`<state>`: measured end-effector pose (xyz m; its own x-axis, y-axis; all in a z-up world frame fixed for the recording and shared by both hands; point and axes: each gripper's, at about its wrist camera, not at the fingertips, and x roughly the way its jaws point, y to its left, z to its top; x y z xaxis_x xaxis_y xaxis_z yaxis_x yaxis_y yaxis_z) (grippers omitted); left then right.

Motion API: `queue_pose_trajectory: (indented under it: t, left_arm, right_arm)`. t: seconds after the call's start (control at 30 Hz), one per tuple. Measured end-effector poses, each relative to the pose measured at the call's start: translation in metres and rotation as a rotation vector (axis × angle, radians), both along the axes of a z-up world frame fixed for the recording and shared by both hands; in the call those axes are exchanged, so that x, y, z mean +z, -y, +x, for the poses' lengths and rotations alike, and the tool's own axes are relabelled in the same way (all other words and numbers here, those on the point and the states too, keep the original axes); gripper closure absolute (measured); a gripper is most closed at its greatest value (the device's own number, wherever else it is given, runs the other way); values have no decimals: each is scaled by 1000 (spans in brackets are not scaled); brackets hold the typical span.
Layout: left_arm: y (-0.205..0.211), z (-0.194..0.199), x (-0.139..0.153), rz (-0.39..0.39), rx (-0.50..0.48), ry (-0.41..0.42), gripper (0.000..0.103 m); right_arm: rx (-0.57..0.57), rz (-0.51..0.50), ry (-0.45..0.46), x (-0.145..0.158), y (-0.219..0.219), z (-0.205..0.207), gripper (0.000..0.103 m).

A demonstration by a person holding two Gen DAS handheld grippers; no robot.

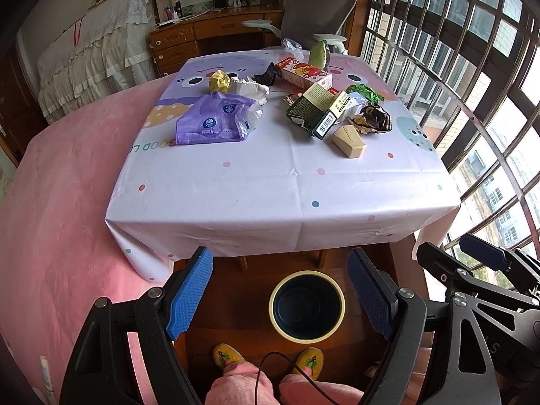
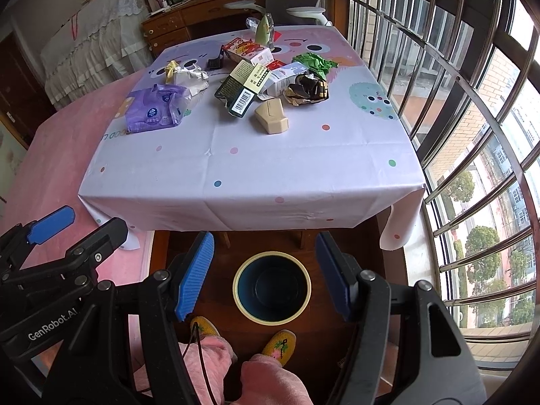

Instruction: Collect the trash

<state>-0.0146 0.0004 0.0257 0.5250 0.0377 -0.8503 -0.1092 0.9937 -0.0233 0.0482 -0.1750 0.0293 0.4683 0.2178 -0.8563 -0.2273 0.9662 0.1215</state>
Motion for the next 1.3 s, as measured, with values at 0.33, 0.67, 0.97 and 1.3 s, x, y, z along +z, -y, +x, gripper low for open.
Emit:
queue_pose_trajectory:
  t: [0.33, 0.67, 0.97, 1.3]
  left_arm:
    - [-10, 13, 29, 15, 8, 46, 19]
    - [-63, 45, 48, 86, 47, 82, 19]
    - [-148, 142, 34, 83, -62, 16, 19]
    - [-221, 271, -13, 20, -300, -109, 19]
  right_arm:
    - [17, 51, 31, 15, -2, 21, 42]
    - [50, 58, 51, 16, -46, 67, 42]
    - [-30, 47, 38, 9, -110, 139, 43]
    - [-130, 37, -62, -31, -173, 212, 44]
